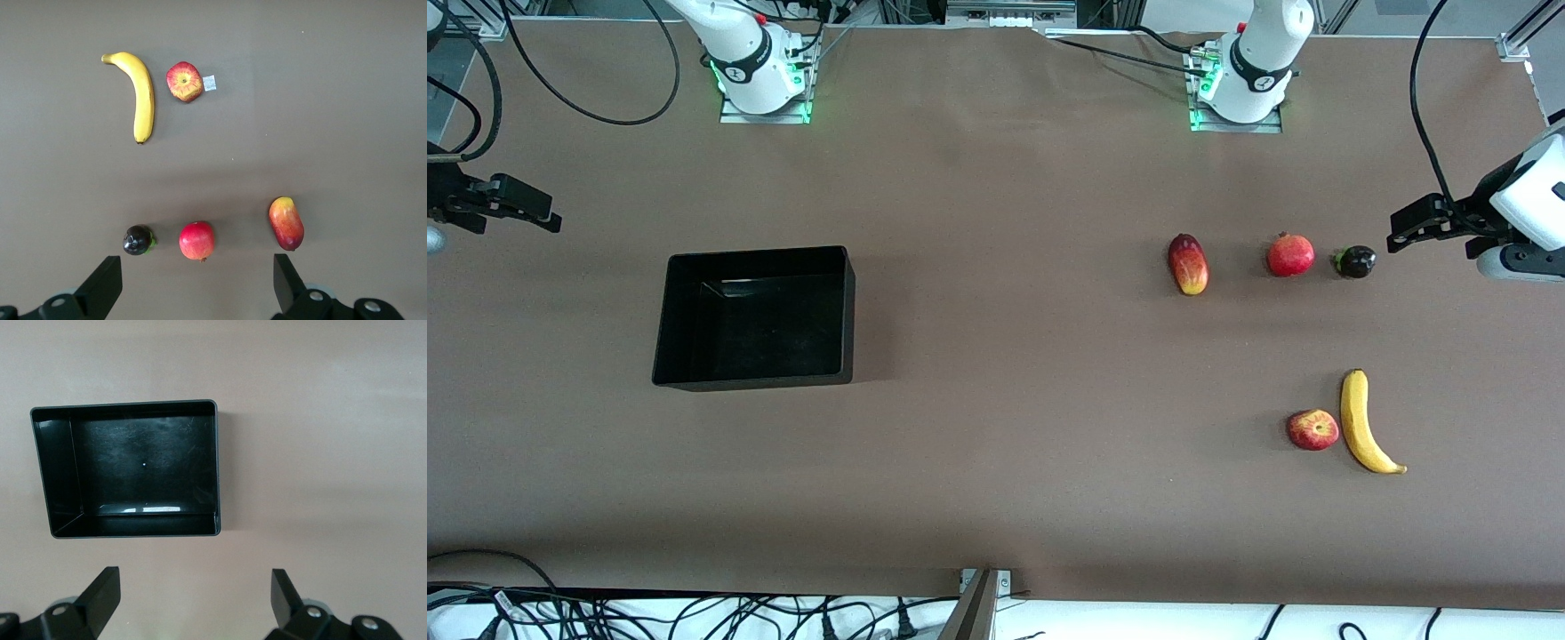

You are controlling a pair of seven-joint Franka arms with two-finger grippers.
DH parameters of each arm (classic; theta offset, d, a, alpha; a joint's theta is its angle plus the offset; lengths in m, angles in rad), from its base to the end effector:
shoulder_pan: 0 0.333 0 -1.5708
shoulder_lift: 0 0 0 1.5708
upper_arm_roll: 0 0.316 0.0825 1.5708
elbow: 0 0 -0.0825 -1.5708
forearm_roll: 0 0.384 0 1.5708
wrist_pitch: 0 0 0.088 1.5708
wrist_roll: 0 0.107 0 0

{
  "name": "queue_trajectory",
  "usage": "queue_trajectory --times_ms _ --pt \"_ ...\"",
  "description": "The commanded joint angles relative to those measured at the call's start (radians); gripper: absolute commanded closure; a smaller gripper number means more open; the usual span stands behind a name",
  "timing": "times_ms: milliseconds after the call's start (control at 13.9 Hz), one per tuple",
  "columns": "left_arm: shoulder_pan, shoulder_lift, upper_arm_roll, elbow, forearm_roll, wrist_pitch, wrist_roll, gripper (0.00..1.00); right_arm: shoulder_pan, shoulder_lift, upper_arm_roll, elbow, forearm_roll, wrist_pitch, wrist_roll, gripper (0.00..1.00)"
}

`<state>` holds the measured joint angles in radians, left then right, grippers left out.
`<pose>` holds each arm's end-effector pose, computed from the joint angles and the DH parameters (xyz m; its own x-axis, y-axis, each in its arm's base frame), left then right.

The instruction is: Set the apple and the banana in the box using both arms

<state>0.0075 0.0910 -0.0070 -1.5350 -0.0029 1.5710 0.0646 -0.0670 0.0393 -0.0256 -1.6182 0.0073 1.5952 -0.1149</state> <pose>0.5808 0.0002 0.5897 0.9964 -0.0641 -0.0546 -0.0638 -0.9979 0.0071 0.5634 -0.0513 0.5822 0.9979 0.0222 -0.0611 0.0215 -0.9997 -0.0134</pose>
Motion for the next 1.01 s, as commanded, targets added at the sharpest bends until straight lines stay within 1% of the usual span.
queue_trajectory --times_ms 0,577,866,938 --pt "-0.003 0.013 0.002 0.035 -0.019 -0.025 -0.005 0.0 -0.005 0.005 0.001 0.018 0.017 -0.008 -0.003 0.0" --pt "-0.004 0.015 0.002 0.035 -0.019 -0.025 -0.005 0.0 -0.007 0.01 0.0 0.015 0.003 -0.02 -0.017 0.0" --pt "-0.004 0.013 0.002 0.035 -0.019 -0.025 -0.005 0.0 -0.007 0.08 0.0 0.008 -0.013 -0.05 -0.012 0.0" --pt "-0.004 0.015 0.002 0.035 -0.019 -0.025 -0.005 0.0 -0.01 0.085 -0.004 -0.008 -0.018 -0.051 0.001 0.0"
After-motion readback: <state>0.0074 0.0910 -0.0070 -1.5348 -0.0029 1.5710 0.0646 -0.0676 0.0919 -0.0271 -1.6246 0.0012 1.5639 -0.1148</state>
